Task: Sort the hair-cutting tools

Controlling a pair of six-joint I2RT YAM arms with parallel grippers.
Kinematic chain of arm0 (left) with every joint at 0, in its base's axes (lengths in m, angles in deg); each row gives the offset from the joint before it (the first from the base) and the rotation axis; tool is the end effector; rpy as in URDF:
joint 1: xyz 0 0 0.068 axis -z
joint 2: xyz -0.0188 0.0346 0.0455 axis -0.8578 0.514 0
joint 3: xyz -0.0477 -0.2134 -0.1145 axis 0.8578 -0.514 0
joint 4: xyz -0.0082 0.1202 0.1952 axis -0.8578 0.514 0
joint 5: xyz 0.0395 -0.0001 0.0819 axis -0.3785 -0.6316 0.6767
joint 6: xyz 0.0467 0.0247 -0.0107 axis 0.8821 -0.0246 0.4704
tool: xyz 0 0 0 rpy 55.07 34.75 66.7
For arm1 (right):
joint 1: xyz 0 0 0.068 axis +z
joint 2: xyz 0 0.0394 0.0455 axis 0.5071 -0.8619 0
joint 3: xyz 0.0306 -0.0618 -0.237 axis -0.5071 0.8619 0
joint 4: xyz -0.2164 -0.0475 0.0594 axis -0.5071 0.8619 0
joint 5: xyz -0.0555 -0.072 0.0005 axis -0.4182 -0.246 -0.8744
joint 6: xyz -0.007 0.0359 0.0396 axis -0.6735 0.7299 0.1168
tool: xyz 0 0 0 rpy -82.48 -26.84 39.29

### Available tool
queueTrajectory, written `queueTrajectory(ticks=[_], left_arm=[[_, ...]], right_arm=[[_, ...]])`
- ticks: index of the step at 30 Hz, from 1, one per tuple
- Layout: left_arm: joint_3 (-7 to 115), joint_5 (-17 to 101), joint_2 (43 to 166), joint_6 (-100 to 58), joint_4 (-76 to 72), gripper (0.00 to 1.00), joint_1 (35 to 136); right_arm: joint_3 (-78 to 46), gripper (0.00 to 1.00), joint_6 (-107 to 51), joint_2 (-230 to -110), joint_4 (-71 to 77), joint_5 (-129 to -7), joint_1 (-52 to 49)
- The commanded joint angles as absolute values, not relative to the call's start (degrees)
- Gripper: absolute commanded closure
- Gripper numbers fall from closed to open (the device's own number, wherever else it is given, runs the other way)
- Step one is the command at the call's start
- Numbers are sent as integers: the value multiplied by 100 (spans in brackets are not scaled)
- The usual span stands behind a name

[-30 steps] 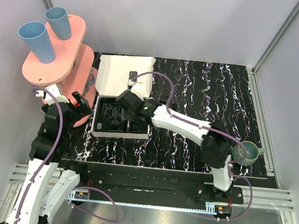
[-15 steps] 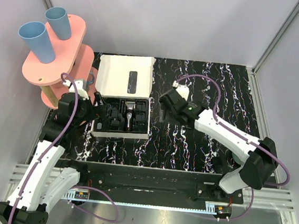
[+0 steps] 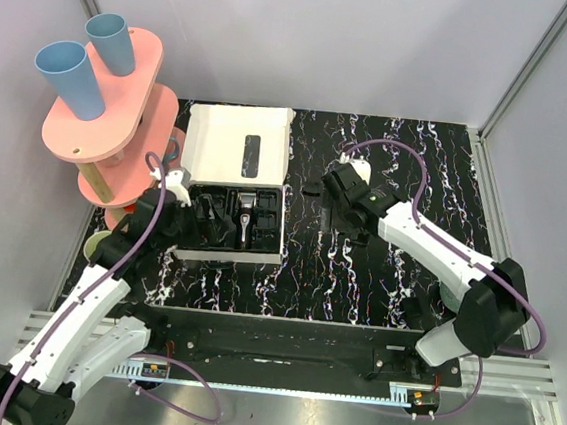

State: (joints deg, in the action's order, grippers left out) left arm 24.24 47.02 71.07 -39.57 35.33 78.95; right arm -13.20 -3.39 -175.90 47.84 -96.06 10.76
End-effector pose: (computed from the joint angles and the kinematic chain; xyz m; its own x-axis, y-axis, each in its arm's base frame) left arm 0.1351 -0.0510 0.2717 -0.6557 -0.2895 -0.6973 0.0672 0.8975 -0.4358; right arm 0.2194 0.1762 0.2635 -0.8081 -0.0598 -0.5859 -0.0817 0.9966 0.0110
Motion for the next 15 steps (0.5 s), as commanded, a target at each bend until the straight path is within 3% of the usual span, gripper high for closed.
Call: queueTrajectory(ticks=[1, 7, 15], left_arm=[[2297, 4888, 6992, -4314, 3596, 11, 8323], [2577, 5205, 7063, -4086, 3921, 7, 8491], [2929, 5240, 6896, -3533, 4001, 1, 8491]], right_arm=[[-1148, 23, -1116, -17792, 4368, -9411, 786], [-1745, 21, -2093, -18732, 3929, -8086, -49], [-3247, 25, -2552, -20542, 4218, -7810, -401]])
